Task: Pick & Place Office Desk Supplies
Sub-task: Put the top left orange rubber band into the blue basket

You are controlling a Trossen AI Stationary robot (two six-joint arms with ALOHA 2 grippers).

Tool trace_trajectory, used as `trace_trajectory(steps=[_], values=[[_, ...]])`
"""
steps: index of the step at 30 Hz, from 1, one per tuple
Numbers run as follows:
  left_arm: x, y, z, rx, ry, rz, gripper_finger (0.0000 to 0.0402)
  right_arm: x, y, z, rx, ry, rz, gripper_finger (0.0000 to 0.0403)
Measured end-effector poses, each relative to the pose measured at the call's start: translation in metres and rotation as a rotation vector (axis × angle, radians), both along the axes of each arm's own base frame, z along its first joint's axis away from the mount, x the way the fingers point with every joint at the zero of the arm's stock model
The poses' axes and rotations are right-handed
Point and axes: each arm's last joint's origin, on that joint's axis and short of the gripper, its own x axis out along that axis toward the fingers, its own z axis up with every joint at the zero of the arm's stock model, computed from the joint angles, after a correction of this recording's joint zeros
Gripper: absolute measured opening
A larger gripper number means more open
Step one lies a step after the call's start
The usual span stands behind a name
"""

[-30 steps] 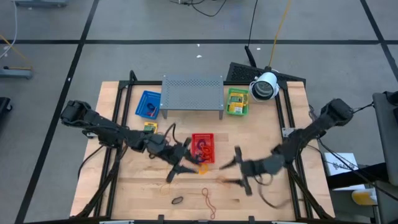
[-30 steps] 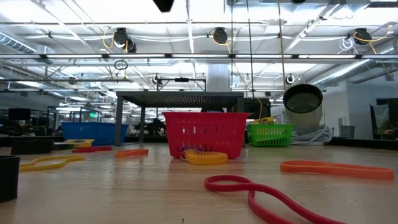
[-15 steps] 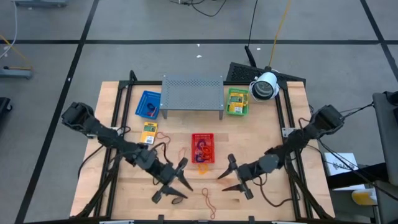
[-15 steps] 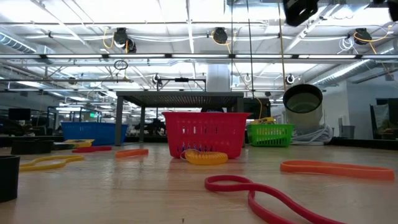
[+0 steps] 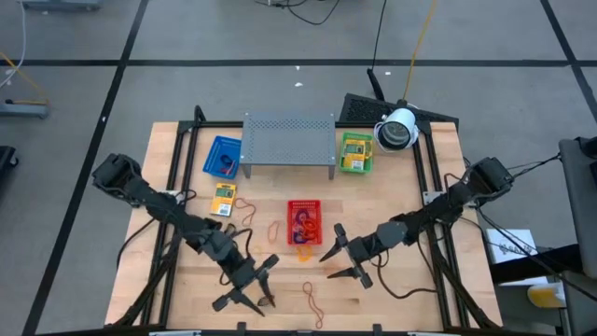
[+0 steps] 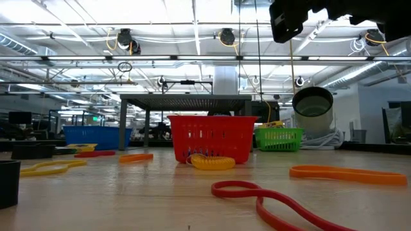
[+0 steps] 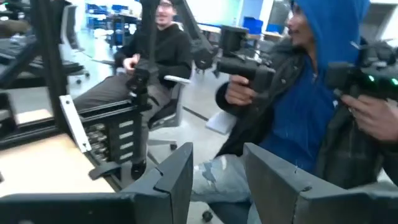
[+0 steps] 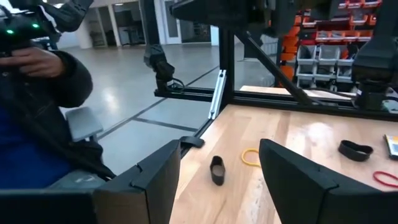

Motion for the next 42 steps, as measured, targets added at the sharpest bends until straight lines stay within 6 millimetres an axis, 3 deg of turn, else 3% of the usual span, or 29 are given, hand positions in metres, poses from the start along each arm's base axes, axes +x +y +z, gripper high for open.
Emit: trace_trajectory(steps=[6, 12, 20, 30, 36, 42], values=[[0.006, 0.008, 0.005, -0.115, 0.060, 0.112, 0.0150, -0.001, 0.002, 0.000, -0.003, 0.000, 0.019, 0.0212], [0.012, 0.017, -0.003, -0.259, 0.308, 0.248, 0.0149, -0.001, 0.002, 0.000, 0.081, 0.044, 0.030, 0.0208], [0.002, 0.013, -0.031, -0.128, 0.517, 0.549, 0.0149, -0.001, 0.002, 0.000, 0.118, 0.059, -0.004, 0.0208], [-0.020, 0.031, -0.067, -0.011, 0.913, 0.899, 0.0149, 0.000, 0.000, -0.002, 0.098, 0.072, -0.130, 0.0207], [-0.020, 0.042, -0.072, 0.019, 0.928, 0.996, 0.0150, -0.002, 0.000, -0.011, 0.096, 0.151, -0.293, 0.0207], [-0.011, 0.052, -0.084, 0.060, 0.911, 1.085, 0.0149, -0.002, -0.001, -0.011, 0.067, 0.142, -0.301, 0.0207]])
